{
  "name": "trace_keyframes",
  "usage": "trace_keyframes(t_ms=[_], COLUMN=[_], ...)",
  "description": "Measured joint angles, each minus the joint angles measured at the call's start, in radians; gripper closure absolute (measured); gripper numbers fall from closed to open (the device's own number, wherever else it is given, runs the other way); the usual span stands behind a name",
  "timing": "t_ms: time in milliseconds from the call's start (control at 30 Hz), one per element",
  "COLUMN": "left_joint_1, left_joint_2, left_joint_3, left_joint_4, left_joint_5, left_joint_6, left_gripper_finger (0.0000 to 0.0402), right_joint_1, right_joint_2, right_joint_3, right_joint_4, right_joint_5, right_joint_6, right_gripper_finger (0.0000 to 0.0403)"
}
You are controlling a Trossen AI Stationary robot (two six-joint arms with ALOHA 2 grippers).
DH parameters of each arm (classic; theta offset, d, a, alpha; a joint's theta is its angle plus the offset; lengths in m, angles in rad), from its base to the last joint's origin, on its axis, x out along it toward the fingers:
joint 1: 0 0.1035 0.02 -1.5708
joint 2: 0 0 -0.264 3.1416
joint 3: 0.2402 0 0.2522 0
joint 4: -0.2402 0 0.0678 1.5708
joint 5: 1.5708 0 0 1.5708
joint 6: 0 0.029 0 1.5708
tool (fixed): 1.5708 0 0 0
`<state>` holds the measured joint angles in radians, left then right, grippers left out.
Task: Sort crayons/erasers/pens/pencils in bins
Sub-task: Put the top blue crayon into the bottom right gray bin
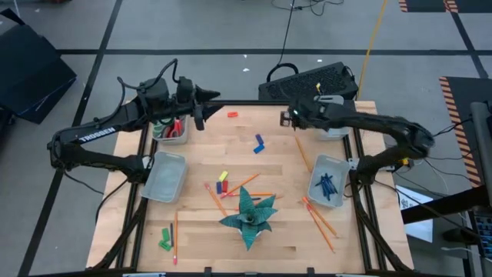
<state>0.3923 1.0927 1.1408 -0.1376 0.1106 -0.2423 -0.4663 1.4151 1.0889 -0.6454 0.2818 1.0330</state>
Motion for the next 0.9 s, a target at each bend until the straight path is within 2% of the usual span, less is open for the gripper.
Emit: trace_keyframes(t_ms=[133,267,367,467,633,767,900], left_joint_1=[0.006,0.006,0.006,0.006,0.004,-0.023,-0.076], left_joint_2=[0.000,0.000,0.000,0.000,-0.019,-0.085,-0.152], left_joint_3=[0.000,0.000,0.000,0.000,0.000,0.032,0.043], left_joint_4=[-0.001,-0.022,-0.048,-0.064,-0.109,-0.252,-0.398], left_joint_5=[-0.015,-0.016,-0.017,-0.017,-0.017,-0.018,0.003], left_joint_6=[0.017,0.040,0.059,0.065,0.055,0.031,0.026], left_gripper_finger=[0.0156,0.0156,0.0156,0.0156,0.0156,0.0156,0.0156], right_joint_1=[0.163,0.397,0.569,0.682,0.726,0.721,0.698], right_joint_2=[-0.167,-0.297,-0.352,-0.358,-0.328,-0.308,-0.305], right_joint_3=[0.001,0.001,0.001,-0.016,-0.168,-0.305,-0.409], right_joint_4=[-0.243,-0.490,-0.615,-0.700,-0.633,-0.537,-0.407], right_joint_5=[-0.142,-0.258,-0.290,-0.272,-0.263,-0.310,-0.335], right_joint_6=[0.101,0.363,0.561,0.691,0.760,0.760,0.755], right_gripper_finger=[0.0387,0.0387,0.0387,0.0387,0.0387,0.0375,0.0344])
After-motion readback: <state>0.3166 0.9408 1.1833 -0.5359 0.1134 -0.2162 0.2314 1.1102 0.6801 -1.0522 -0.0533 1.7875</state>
